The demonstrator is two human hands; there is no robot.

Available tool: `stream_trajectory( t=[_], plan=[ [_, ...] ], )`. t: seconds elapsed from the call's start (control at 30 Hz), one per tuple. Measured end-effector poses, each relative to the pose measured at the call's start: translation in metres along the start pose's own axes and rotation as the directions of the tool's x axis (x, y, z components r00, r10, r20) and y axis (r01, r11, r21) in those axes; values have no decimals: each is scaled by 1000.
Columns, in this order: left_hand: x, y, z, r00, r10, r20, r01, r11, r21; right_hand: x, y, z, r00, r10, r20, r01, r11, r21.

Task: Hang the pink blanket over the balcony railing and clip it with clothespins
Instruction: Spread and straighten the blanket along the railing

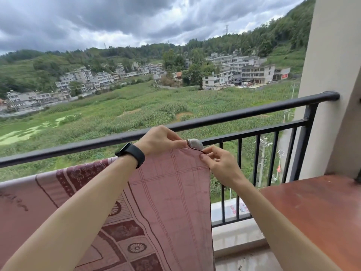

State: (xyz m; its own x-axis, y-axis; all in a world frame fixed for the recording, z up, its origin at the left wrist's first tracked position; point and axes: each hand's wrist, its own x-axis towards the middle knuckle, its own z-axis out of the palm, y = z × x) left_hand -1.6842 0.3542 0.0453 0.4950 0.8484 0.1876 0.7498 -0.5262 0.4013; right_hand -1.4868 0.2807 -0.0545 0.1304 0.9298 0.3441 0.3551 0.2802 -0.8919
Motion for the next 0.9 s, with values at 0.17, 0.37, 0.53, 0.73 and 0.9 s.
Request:
stream_trajectory(
  t=[0.17, 0.37, 0.53, 0.73, 0.9],
  plan=[
    [2, -9, -9, 967, 66, -248, -86, 994, -71, 6, -20, 18, 997, -49, -58, 54, 996, 74],
    [13, -16, -11, 991, 4, -133, -8, 999, -32, 22, -19, 31, 985, -17, -170, 20, 1000, 12],
    [15, -36, -17, 994, 39, -107, -35, 999, 39, 17, 12, 58, 986, 127, 107, -131, 991, 31],
    [25, -41, -11, 992, 61, -106, -56, 997, 47, 27, 19, 89, 991, 112, -66, -117, 991, -71],
    [29, -45, -8, 941, 56, -335, -16, 993, 121, 42, 15, 97, 984, 75, -160, -81, 996, -30]
  ],
)
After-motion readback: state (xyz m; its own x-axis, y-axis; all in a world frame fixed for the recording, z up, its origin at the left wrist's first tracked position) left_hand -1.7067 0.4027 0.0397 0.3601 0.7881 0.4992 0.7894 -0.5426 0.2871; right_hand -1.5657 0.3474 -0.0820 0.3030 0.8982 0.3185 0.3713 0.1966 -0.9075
